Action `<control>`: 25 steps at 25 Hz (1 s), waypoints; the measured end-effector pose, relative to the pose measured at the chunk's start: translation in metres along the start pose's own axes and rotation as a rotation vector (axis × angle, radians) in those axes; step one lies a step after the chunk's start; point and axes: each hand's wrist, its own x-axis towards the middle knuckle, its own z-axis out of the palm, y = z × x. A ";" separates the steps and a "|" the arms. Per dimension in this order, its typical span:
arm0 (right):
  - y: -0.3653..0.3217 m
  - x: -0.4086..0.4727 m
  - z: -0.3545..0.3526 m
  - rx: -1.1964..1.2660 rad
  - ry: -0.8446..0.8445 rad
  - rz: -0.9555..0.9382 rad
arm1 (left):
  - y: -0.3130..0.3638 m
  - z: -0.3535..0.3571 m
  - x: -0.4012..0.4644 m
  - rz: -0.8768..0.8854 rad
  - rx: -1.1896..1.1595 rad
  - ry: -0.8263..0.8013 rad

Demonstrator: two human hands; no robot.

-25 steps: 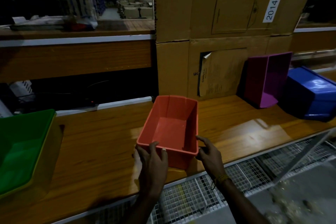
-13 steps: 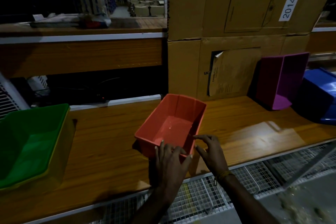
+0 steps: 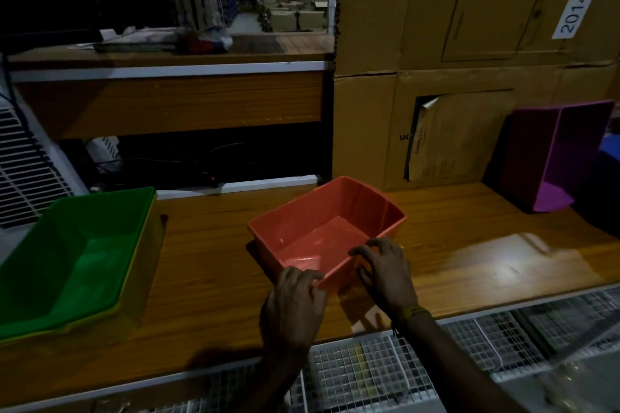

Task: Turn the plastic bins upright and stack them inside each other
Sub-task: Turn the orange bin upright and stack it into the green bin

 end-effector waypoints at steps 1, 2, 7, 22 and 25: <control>-0.001 0.002 0.000 -0.031 0.006 0.004 | -0.009 -0.003 0.002 -0.023 0.000 0.016; -0.002 0.004 0.001 -0.049 0.014 0.011 | -0.018 -0.006 0.005 -0.049 0.004 0.029; -0.004 0.010 0.009 -0.047 0.005 0.026 | -0.046 -0.021 0.016 -0.145 0.051 0.099; -0.049 -0.008 -0.003 0.716 0.206 0.156 | 0.007 0.040 -0.013 0.019 0.037 -0.167; -0.043 -0.006 -0.003 0.649 0.221 0.162 | 0.001 0.038 -0.007 -0.018 -0.010 -0.178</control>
